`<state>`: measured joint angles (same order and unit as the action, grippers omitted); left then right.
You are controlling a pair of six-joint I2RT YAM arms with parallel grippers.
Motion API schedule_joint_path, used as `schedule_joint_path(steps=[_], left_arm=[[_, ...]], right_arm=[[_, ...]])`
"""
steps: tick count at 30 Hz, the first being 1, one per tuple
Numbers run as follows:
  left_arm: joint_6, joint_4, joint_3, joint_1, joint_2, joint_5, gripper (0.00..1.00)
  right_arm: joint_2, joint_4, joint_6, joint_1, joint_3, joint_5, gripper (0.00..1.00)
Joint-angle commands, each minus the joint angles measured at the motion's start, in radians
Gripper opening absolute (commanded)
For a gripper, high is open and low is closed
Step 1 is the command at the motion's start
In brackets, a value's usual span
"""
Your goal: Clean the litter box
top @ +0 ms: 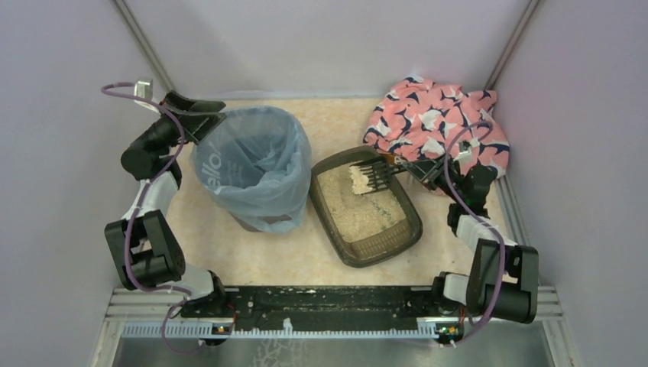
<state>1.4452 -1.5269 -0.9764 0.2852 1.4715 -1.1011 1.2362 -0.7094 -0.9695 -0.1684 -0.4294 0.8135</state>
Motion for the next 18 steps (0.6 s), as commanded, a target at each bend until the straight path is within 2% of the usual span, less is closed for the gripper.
schedule_joint_path(steps=[1, 5, 7, 12, 16, 18], left_arm=[[-0.014, -0.034, 0.005, -0.01, -0.013, -0.012, 0.99], [-0.013, -0.034, 0.005, -0.012, -0.014, -0.013, 0.99], [-0.019, -0.031, 0.007, -0.013, -0.018, -0.013, 0.99], [-0.026, -0.023, 0.008, -0.02, -0.02, -0.017, 0.99], [-0.036, -0.011, 0.008, -0.024, -0.022, -0.01, 0.99], [-0.032, -0.013, 0.006, -0.024, -0.022, -0.019, 0.99]], right_arm=[[0.015, -0.282, -0.166, -0.041, 0.046, 0.065, 0.0], [0.121, -0.563, -0.328, -0.036, 0.129, 0.066, 0.0], [0.142, -0.618, -0.349, -0.027, 0.148, 0.073, 0.0], [0.086, -0.49, -0.3, -0.076, 0.144, 0.047, 0.0], [0.084, -0.433, -0.262, 0.003, 0.116, 0.024, 0.0], [0.09, -0.41, -0.259, -0.09, 0.112, 0.044, 0.0]])
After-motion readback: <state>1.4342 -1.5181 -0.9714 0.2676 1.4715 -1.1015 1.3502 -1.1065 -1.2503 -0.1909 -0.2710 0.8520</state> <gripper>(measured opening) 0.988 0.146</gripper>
